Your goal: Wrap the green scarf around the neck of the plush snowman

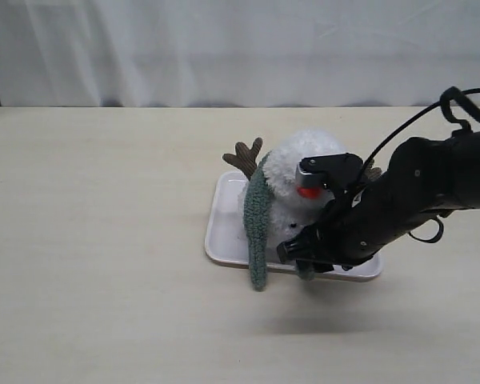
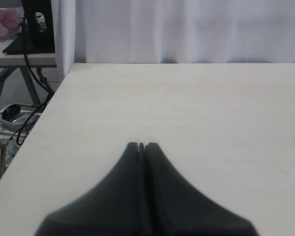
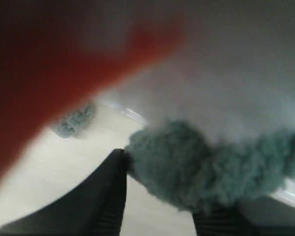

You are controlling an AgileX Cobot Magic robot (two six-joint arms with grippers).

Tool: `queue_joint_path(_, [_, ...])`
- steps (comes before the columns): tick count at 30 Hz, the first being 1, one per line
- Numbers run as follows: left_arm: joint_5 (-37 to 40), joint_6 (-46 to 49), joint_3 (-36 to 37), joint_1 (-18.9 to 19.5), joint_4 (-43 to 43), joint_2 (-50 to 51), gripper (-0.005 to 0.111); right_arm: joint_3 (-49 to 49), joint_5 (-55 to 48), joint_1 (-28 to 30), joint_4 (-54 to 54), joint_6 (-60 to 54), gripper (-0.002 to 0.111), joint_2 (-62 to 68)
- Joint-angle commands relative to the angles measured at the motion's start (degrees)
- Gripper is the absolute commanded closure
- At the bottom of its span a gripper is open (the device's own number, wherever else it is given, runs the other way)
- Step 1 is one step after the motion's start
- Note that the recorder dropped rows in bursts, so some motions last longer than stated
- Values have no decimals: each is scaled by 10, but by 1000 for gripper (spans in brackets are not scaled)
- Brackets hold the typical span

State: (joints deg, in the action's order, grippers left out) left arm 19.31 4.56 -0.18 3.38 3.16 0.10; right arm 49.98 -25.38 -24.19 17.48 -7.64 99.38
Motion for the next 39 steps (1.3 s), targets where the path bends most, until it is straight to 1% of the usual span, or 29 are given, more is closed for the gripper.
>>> queue_joint_path(1, [-8, -1, 2, 3, -1, -1, 107, 3, 15, -5, 2, -9, 90, 14])
queue_joint_path(3, [-8, -1, 2, 3, -1, -1, 107, 3, 15, -6, 2, -22, 104, 14])
queue_joint_path(9, [-8, -1, 2, 3, -1, -1, 107, -32, 58, -6, 1, -22, 104, 20])
queue_joint_path(12, [-8, -1, 2, 3, -1, -1, 107, -35, 69, -6, 1, -22, 104, 20])
queue_joint_path(14, [-8, -1, 2, 3, -1, -1, 107, -34, 71, -6, 1, -22, 102, 20])
queue_joint_path(15, [-8, -1, 2, 3, -1, -1, 107, -34, 65, -6, -2, -31, 94, 15])
queue_joint_path(16, [-8, -1, 2, 3, -1, -1, 107, -34, 51, -6, -2, -36, 83, 4])
queue_joint_path(17, [-8, -1, 2, 3, -1, -1, 107, -34, 41, -6, -2, -36, 77, -3])
queue_joint_path(18, [-8, -1, 2, 3, -1, -1, 107, -34, 18, -6, -2, -36, 66, -20])
queue_joint_path(20, [-8, -1, 2, 3, -1, -1, 107, -34, -24, -6, -2, -36, 53, -53])
queue_joint_path(22, [-8, -1, 2, 3, -1, -1, 107, -34, -77, -6, 0, -36, 48, -94])
queue_joint_path(23, [-8, -1, 2, 3, -1, -1, 107, -34, -97, -6, 0, -36, 47, -108])
queue_joint_path(24, [-8, -1, 2, 3, -1, -1, 107, -34, -141, -6, 11, -37, 47, -134])
queue_joint_path(27, [-8, -1, 2, 3, -1, -1, 107, -34, -201, -6, 35, -51, 47, -171])
queue_joint_path(30, [-8, -1, 2, 3, -1, -1, 107, -34, -239, -6, 63, -91, 47, -208])
queue_joint_path(32, [-8, -1, 2, 3, -1, -1, 107, -34, -236, -6, 67, -101, 49, -231])
queue_joint_path(34, [-8, -1, 2, 3, -1, -1, 107, -34, -210, -6, 47, -93, 55, -255])
queue_joint_path(35, [-8, -1, 2, 3, -1, -1, 107, -34, -188, -6, 32, -89, 61, -267])
queue_joint_path(37, [-8, -1, 2, 3, -1, -1, 107, -34, -147, -6, -12, -54, 72, -285])
queue_joint_path(39, [-8, -1, 2, 3, -1, -1, 107, -34, -105, -6, -75, 1, 86, -296])
